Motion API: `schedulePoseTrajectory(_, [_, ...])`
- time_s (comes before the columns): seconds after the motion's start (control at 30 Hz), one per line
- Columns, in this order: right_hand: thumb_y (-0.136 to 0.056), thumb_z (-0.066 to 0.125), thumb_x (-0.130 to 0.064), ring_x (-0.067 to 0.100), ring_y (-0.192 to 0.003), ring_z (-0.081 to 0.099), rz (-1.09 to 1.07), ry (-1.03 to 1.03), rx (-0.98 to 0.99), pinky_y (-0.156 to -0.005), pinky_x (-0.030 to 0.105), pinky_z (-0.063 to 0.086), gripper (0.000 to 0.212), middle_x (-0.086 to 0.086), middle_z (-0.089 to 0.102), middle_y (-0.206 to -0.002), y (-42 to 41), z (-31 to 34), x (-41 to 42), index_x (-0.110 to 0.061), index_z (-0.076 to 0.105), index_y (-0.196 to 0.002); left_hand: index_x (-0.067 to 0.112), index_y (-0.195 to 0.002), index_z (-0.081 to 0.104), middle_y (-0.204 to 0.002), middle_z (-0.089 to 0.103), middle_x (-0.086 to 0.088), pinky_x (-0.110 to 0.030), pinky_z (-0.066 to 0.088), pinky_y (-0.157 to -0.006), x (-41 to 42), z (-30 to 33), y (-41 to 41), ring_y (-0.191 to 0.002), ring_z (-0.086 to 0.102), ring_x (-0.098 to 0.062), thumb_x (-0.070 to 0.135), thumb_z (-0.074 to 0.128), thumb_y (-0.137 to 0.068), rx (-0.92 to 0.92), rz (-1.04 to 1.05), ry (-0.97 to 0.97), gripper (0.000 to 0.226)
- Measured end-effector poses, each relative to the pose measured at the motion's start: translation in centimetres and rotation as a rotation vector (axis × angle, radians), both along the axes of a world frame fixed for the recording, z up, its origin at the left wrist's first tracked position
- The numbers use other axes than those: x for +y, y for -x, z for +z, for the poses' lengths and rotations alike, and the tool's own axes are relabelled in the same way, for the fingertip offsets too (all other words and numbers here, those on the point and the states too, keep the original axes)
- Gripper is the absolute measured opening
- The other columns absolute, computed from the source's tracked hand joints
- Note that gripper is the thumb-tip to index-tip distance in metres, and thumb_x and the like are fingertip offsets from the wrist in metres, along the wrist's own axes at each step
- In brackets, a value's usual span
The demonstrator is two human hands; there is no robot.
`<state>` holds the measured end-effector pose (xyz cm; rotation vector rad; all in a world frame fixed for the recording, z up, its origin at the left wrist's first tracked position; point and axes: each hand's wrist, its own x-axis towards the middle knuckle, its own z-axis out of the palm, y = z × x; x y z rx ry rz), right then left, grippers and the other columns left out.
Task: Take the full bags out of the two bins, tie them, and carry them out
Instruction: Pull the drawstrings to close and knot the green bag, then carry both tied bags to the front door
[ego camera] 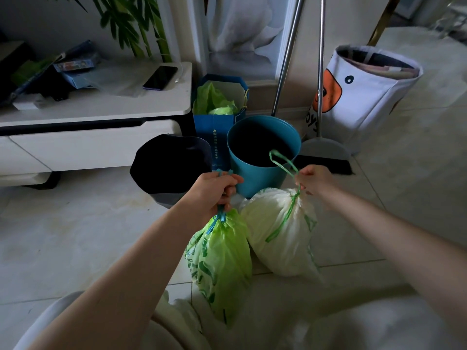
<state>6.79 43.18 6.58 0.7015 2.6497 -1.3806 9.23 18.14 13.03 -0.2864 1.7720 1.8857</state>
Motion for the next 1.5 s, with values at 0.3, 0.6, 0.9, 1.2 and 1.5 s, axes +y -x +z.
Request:
schedulePoseTrajectory(0.3, [-0.085, 0.06, -0.006, 0.004, -0.056, 0.053, 0.317, 0.19, 0.259, -0.06, 0.023, 0.042, 0.011, 0.0, 0.058, -0.062, -3.5, 4.4, -2.3, -0.01, 0.061, -0.074, 0.003, -0.093, 0.061, -0.051, 0.038, 0.002, -0.025, 0.031, -0.045, 1.0, 0.6, -0.2, -0.039, 0.028, -0.008, 0.006, 0.047, -0.094, 0.007, 0.01, -0.02, 0.014])
schedulePoseTrajectory(0.6, [-0.075, 0.063, -0.021, 0.019, -0.093, 0.052, 1.103, -0.864, 0.157, -0.079, 0.032, 0.038, 0.021, 0.0, 0.061, -0.088, -5.5, -0.2, -2.7, -0.018, 0.067, -0.096, 0.006, -0.087, 0.062, -0.051, 0.039, 0.003, -0.026, 0.031, -0.049, 1.4, 1.0, -0.4, -0.044, 0.026, -0.01, 0.007, 0.049, -0.093, 0.007, -0.009, -0.007, 0.014])
schedulePoseTrajectory(0.9, [-0.078, 0.061, -0.017, 0.023, -0.098, 0.047, 1.116, -1.131, 0.119, -0.084, 0.042, 0.036, 0.009, -0.001, 0.057, -0.085, -4.2, -0.3, -2.9, -0.02, 0.069, -0.082, 0.006, -0.088, 0.063, -0.055, 0.04, 0.0, -0.026, 0.033, -0.049, 1.8, 1.6, -0.4, -0.043, 0.028, -0.01, 0.009, 0.052, -0.092, 0.027, -0.048, 0.043, 0.012])
schedulePoseTrajectory(1.2, [-0.08, 0.063, -0.021, 0.008, -0.059, 0.053, 0.534, -0.126, 0.027, -0.063, 0.027, 0.04, 0.022, 0.001, 0.06, -0.061, -4.8, 5.8, 0.3, -0.016, 0.06, -0.058, 0.012, -0.072, 0.064, -0.053, 0.06, 0.003, -0.013, 0.044, -0.049, 5.3, 3.5, -1.5, -0.045, 0.056, -0.005, 0.021, 0.063, -0.088, 0.446, -0.348, 0.418, 0.018])
schedulePoseTrajectory(1.5, [-0.081, 0.057, -0.007, 0.021, -0.059, 0.061, 0.328, 0.431, -0.047, -0.077, 0.049, 0.049, 0.02, 0.006, 0.063, -0.055, -0.3, 12.3, 7.9, -0.006, 0.063, -0.062, -0.001, -0.078, 0.066, -0.051, 0.057, -0.001, -0.023, 0.052, -0.055, 15.2, 6.3, 5.2, -0.042, 0.052, -0.008, 0.016, 0.057, -0.092, 0.324, -0.535, 0.277, 0.024])
